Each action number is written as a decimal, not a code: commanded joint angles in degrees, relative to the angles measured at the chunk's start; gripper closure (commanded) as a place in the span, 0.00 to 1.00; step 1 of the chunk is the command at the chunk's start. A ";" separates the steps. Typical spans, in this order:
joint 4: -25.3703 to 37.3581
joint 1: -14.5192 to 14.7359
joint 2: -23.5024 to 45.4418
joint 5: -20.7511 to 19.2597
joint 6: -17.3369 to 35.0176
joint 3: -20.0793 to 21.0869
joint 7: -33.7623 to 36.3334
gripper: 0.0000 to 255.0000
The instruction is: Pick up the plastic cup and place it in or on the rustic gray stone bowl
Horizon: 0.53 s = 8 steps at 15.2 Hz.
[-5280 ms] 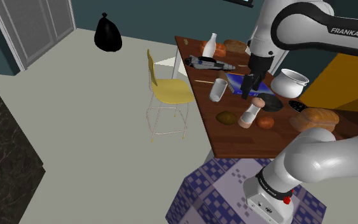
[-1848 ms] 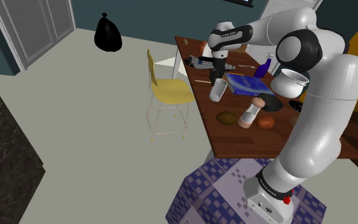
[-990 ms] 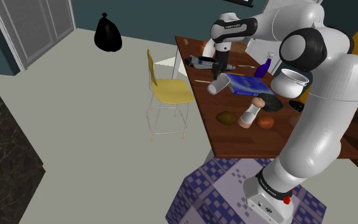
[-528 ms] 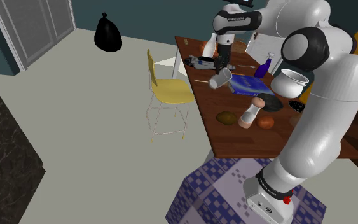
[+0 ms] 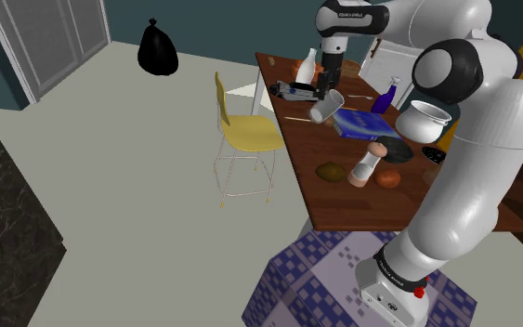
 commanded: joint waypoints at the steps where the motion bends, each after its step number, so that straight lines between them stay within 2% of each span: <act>1: 1.89 -0.07 0.21 0.02 -1.67 -0.03 -0.19 1.00; 5: 5.19 -0.18 0.54 0.06 -4.62 -0.08 -0.52 1.00; 8: 1.69 -2.05 -2.19 -0.78 -3.42 -1.31 -3.65 1.00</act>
